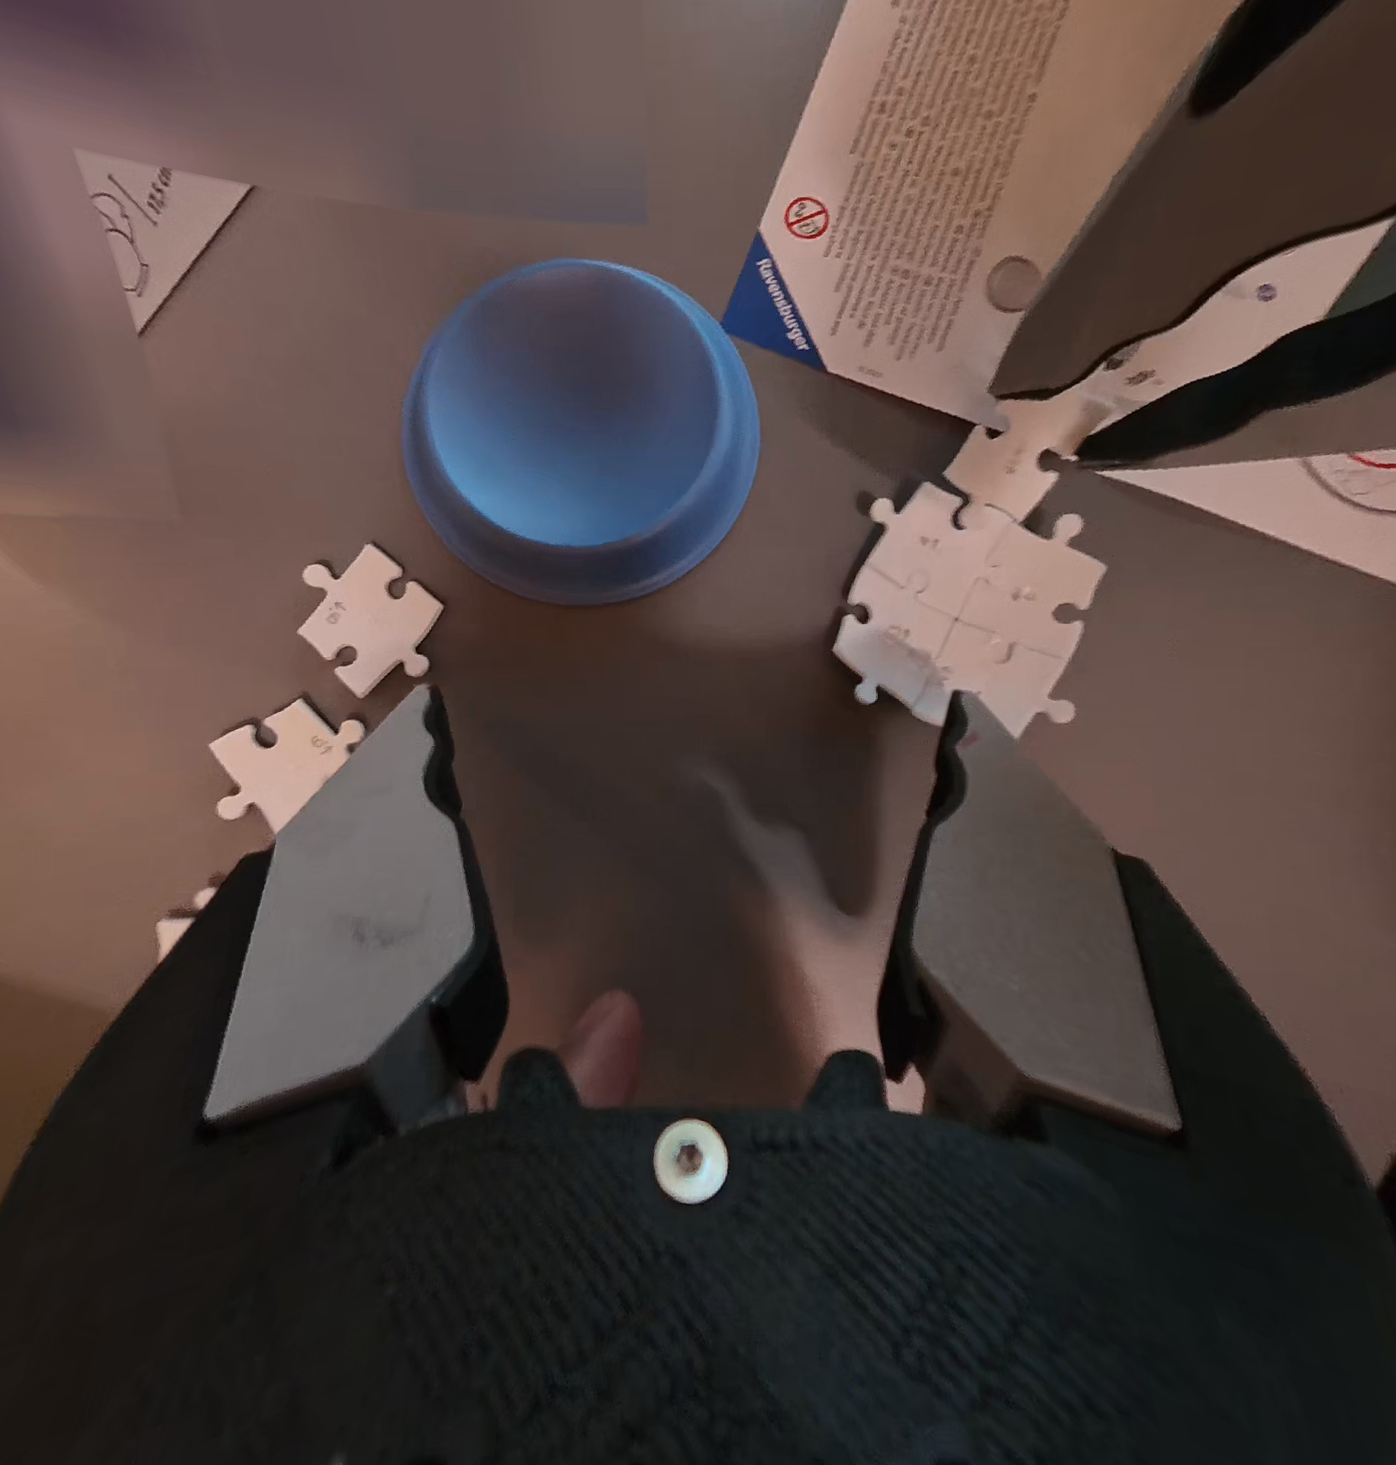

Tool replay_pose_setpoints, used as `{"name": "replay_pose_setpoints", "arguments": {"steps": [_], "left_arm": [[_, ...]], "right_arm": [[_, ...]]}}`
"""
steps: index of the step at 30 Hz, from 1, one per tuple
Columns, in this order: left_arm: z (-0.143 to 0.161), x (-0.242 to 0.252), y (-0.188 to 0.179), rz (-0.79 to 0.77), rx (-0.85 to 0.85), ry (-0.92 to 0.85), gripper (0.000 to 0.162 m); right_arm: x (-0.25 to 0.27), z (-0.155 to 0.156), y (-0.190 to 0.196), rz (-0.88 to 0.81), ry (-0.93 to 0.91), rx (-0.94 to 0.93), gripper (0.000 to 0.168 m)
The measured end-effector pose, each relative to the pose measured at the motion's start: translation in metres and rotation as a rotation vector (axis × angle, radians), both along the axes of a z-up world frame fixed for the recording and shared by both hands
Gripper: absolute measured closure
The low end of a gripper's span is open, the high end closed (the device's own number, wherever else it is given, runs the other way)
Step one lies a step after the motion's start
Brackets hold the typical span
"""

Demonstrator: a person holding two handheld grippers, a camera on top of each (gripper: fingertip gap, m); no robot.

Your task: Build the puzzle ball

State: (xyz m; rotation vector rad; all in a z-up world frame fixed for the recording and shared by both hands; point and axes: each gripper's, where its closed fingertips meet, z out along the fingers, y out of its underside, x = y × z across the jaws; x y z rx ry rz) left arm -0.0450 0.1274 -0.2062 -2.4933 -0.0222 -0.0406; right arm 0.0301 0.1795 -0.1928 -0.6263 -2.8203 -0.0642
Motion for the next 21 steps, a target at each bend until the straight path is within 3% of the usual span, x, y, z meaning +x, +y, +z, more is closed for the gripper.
{"name": "replay_pose_setpoints", "arguments": {"steps": [7, 21], "left_arm": [[-0.001, 0.007, 0.001, -0.003, 0.009, -0.104, 0.042], [0.001, 0.002, -0.015, 0.048, -0.040, -0.136, 0.042]], "right_arm": [[-0.003, -0.003, -0.003, 0.013, -0.031, 0.027, 0.148], [-0.004, -0.007, -0.010, 0.014, -0.033, 0.018, 0.148]]}}
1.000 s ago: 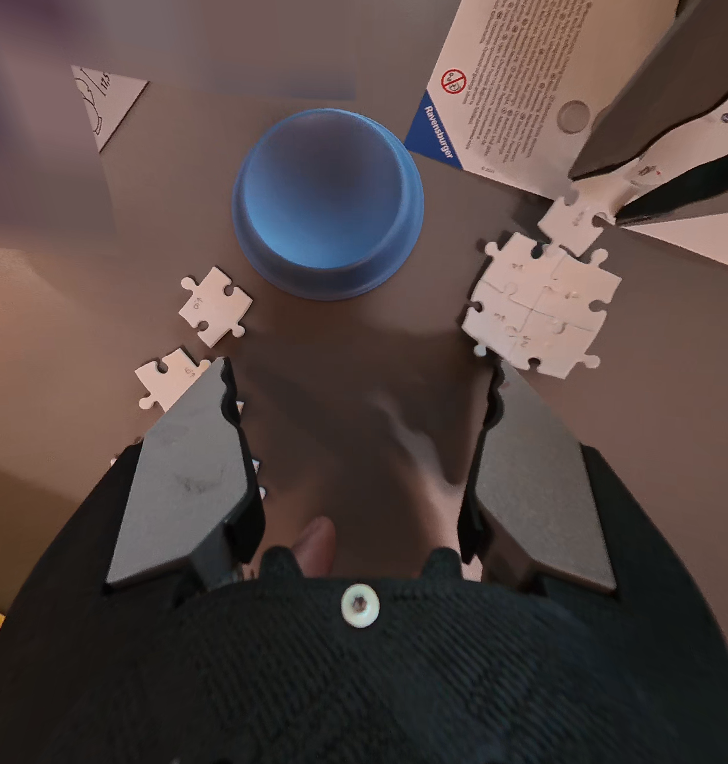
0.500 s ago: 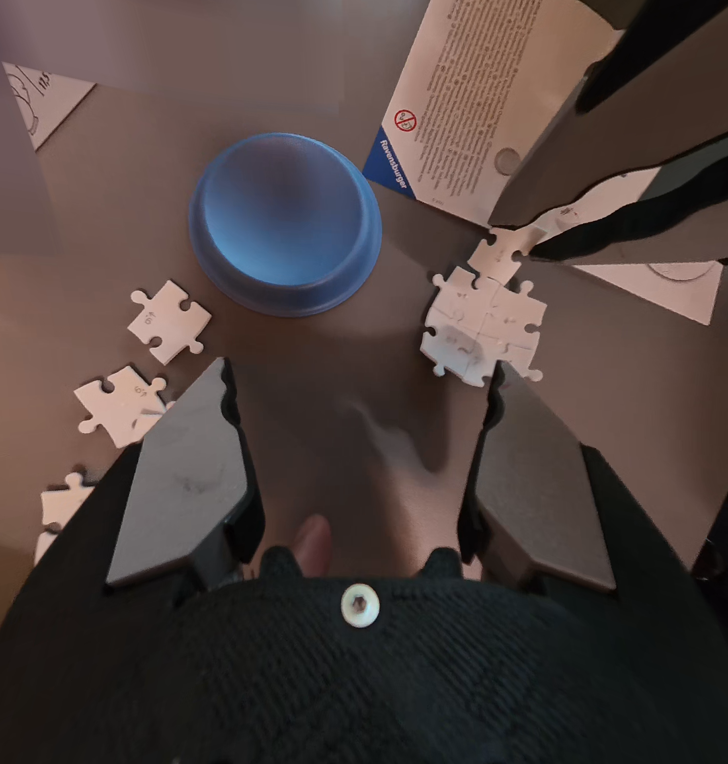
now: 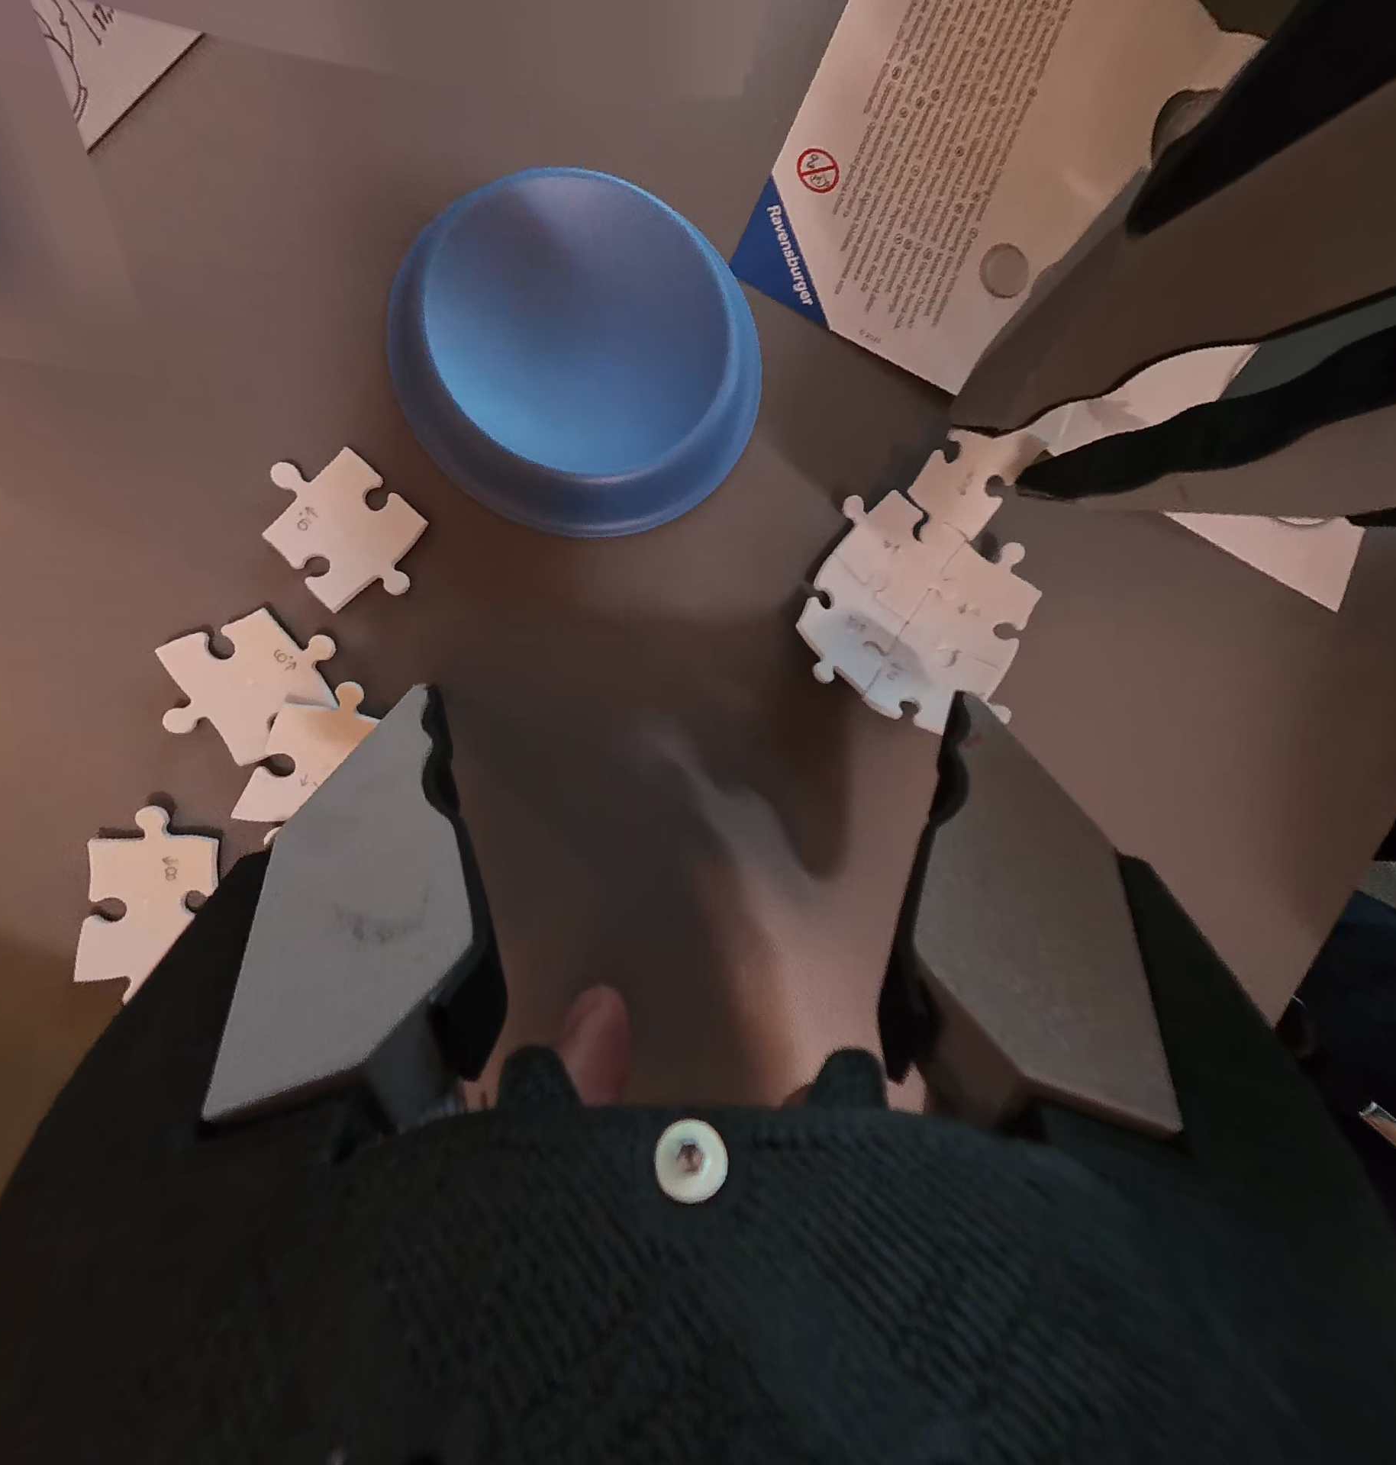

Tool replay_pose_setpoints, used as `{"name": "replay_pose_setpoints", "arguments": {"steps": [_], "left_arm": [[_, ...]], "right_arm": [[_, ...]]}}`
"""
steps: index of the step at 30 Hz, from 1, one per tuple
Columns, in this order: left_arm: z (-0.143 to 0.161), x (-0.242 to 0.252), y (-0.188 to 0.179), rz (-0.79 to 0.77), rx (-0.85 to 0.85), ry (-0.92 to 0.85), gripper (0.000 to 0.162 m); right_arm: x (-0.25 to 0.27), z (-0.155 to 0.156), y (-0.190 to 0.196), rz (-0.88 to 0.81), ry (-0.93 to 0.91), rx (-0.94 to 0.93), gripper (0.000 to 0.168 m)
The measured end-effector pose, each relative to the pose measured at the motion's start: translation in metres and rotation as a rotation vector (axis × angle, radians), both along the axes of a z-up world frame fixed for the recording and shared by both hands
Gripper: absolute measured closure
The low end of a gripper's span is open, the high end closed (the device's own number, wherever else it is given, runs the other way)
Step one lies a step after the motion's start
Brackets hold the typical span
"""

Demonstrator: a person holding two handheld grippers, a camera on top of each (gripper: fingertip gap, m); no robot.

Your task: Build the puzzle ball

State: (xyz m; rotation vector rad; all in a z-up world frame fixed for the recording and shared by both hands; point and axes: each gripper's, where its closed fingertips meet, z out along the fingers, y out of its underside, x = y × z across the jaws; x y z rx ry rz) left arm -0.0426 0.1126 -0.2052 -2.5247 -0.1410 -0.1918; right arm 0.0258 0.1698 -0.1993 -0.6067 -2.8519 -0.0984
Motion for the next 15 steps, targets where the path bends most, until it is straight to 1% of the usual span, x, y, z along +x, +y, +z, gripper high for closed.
{"name": "replay_pose_setpoints", "arguments": {"steps": [4, 7, 10, 12, 15], "left_arm": [[0.002, -0.001, 0.003, 0.044, 0.007, -0.029, 0.042], [0.006, -0.002, 0.001, 0.128, 0.003, -0.090, 0.041], [0.010, -0.003, -0.003, 0.179, -0.004, -0.158, 0.041], [0.011, -0.001, -0.005, 0.155, 0.002, -0.176, 0.041], [0.006, 0.001, -0.010, 0.082, -0.013, -0.104, 0.042]], "right_arm": [[0.000, 0.001, -0.002, 0.001, 0.009, -0.008, 0.148], [0.000, 0.001, -0.001, -0.004, 0.012, -0.011, 0.148], [0.001, -0.001, 0.000, -0.008, 0.012, -0.012, 0.148], [0.001, -0.001, 0.001, -0.008, 0.013, -0.014, 0.148], [0.001, -0.001, 0.000, -0.009, 0.022, -0.024, 0.148]]}}
